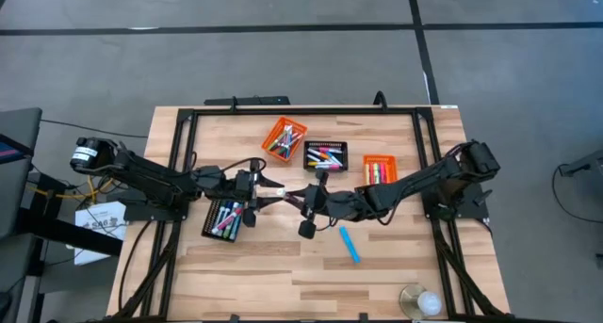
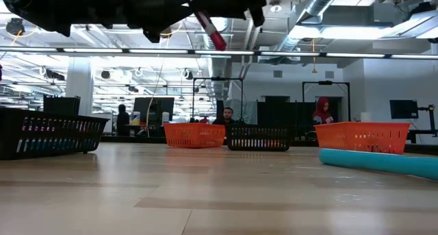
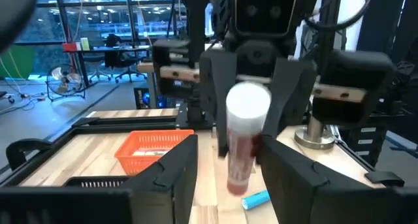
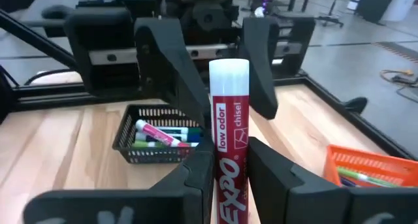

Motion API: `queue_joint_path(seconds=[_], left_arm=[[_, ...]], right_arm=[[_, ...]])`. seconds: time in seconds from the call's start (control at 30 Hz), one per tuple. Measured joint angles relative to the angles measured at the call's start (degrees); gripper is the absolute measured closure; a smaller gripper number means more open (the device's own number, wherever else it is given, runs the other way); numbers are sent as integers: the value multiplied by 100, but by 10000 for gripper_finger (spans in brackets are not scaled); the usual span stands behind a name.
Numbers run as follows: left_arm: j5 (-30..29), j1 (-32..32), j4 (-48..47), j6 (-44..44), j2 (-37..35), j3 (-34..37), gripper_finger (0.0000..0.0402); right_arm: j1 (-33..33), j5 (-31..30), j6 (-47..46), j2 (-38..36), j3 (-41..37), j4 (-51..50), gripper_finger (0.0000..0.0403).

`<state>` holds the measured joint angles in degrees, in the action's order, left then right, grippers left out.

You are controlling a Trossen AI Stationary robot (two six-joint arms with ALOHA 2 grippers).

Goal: Pick & Place Markers
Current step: Put the red marker into the bottom black bin

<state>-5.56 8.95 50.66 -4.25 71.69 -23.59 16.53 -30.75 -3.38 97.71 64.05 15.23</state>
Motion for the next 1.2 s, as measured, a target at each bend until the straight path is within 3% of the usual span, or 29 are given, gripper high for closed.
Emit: queue_joint_path(seconds=[0.17,0.43,0.7,0.87,1.2], left_arm=[[-7,0,201,0,-1,0,244],[114,0,293,0,-1,0,248],[114,-7,451,2,-1,0,300],[120,-7,467,22,-1,0,328],[114,-7,36,175,-3,0,322]], right_arm=[[-173,448,-5,111,4,198,335],[-282,549,145,109,4,575,335],[-442,1109,181,109,4,541,326],[-467,1131,64,109,3,541,325],[-467,1112,-221,109,4,-200,259]])
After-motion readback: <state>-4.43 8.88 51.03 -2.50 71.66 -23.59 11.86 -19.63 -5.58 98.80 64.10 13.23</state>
